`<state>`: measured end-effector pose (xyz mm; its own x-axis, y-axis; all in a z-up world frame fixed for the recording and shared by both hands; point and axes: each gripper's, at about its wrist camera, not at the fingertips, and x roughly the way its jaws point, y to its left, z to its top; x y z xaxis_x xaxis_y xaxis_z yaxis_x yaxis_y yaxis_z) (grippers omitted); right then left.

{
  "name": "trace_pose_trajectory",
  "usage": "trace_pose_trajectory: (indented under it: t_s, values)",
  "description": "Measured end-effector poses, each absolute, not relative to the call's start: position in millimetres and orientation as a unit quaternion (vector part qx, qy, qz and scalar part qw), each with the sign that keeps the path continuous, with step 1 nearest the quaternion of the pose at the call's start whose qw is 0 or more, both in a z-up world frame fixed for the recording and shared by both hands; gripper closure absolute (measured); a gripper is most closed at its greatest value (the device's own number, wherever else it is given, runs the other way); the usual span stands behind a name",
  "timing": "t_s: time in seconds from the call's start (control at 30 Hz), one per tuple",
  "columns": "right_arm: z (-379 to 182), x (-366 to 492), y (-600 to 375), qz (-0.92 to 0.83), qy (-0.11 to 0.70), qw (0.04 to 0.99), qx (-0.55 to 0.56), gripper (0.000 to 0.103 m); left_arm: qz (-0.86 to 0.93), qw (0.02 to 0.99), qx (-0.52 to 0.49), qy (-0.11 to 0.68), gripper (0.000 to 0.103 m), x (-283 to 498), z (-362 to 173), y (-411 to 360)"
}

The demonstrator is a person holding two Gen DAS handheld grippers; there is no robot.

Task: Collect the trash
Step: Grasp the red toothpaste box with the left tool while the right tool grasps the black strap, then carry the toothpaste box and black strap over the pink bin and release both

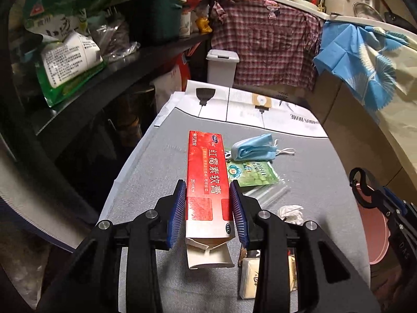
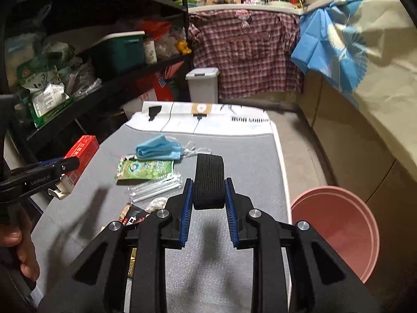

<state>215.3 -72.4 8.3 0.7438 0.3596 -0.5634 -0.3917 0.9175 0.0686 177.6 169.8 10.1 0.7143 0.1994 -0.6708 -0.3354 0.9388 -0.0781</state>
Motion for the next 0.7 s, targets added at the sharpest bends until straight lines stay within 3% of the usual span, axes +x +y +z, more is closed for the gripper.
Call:
trace_pose_trajectory:
  t_s: [0.7]
  values:
    - [101,194,-164,0.164,0.229,0.959,-0.017,0.079,0.101,0.939,-0.066,0.321,0.068,170,33,125]
